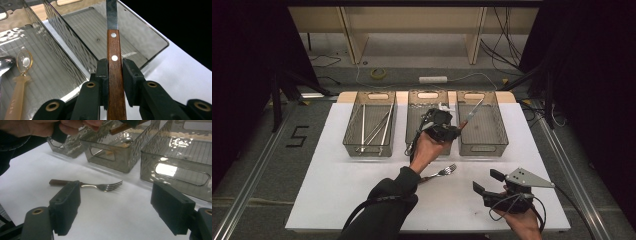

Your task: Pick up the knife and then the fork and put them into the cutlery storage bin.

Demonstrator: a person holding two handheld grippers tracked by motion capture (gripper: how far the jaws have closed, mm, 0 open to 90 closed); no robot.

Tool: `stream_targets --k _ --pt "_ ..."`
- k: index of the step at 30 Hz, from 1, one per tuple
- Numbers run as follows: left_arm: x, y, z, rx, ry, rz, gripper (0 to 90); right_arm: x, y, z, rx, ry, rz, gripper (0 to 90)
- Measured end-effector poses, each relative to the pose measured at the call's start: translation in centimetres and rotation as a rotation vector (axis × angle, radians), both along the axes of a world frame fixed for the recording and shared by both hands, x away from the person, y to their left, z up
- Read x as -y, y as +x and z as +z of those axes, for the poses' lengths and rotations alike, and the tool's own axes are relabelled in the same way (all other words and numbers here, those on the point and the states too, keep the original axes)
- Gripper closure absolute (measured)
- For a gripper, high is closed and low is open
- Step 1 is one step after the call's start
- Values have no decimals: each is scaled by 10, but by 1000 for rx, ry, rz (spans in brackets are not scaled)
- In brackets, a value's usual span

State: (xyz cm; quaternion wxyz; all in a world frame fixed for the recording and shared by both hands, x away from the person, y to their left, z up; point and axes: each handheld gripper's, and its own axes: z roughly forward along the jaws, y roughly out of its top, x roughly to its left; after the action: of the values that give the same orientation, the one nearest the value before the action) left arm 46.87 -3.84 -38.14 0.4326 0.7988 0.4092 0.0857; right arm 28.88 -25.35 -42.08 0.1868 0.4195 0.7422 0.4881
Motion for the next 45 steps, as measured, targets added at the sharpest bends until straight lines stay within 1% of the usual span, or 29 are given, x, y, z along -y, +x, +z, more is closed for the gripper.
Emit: stream_targets --k 5,7,11,13,18,21,25,26,29,36,44,45 --pt "4 8 2 -2 0 12 753 0 0 0 -1 4 0 249" --pt "6 11 1 -4 8 16 753 1 0 0 -4 5 1 249" --pt "9 15 -2 -19 0 23 753 1 0 0 -5 4 1 249" --pt "10 16 -3 -20 10 20 753 1 0 0 -5 4 0 249" --pt "14 22 -6 -35 -1 36 753 1 0 0 -5 4 1 249" --pt "16 23 -6 -36 4 34 753 1 0 0 -4 4 1 249" --pt "19 24 -6 -35 -3 37 753 1 0 0 -4 4 2 249" --pt "20 24 -7 -37 -7 40 753 1 0 0 -5 5 2 249" --pt "23 25 -8 -40 -1 39 753 1 0 0 -2 3 4 249" --pt "30 29 -10 -51 -10 46 752 1 0 0 -3 5 4 249" --pt "36 34 -12 -60 -7 43 752 2 1 0 -6 6 4 249" --pt "37 34 -12 -63 -13 48 753 2 1 0 -6 5 5 249"
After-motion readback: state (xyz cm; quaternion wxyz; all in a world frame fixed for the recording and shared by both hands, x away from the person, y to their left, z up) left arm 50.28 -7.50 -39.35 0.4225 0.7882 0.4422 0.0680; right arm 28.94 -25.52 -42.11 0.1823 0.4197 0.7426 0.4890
